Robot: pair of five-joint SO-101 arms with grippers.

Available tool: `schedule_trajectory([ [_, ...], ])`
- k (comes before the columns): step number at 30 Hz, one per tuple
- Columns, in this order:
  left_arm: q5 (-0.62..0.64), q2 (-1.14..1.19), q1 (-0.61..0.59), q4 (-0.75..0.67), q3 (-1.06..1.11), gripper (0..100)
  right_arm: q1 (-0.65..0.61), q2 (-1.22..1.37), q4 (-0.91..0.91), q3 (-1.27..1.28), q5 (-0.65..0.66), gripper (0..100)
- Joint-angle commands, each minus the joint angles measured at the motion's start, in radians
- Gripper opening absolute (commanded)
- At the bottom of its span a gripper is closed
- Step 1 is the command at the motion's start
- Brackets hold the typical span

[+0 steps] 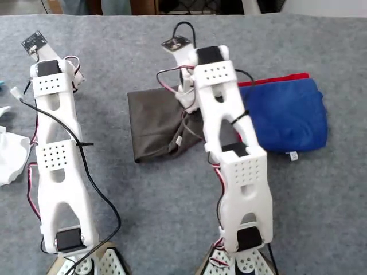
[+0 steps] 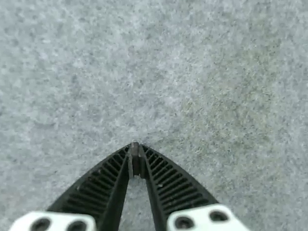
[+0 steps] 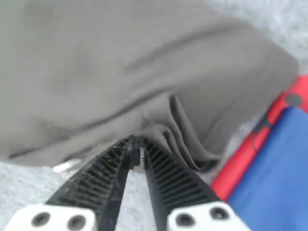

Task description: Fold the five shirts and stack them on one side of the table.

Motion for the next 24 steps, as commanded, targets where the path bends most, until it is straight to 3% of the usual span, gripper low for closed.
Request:
schedule_trajectory([
  [1,-0.009,-0.023,0.015,-0.014,-0.030,3,0.031,-0.013,0.021,-0.019,0.015,1.5],
  [10,-0.009,-0.023,0.012,-0.034,-0.030,3,0.130,-0.242,-0.003,0.213,0.025,1.5],
  [14,-0.009,-0.023,0.016,-0.035,-0.030,3,0.071,-0.298,-0.138,0.234,0.017,1.5],
  [20,-0.009,-0.023,0.016,-0.035,-0.030,3,-0.032,-0.180,-0.334,0.225,0.020,1.5],
  [24,-0.009,-0.023,0.013,-0.043,-0.030,3,-0.031,-0.107,-0.347,0.232,0.021,1.5],
])
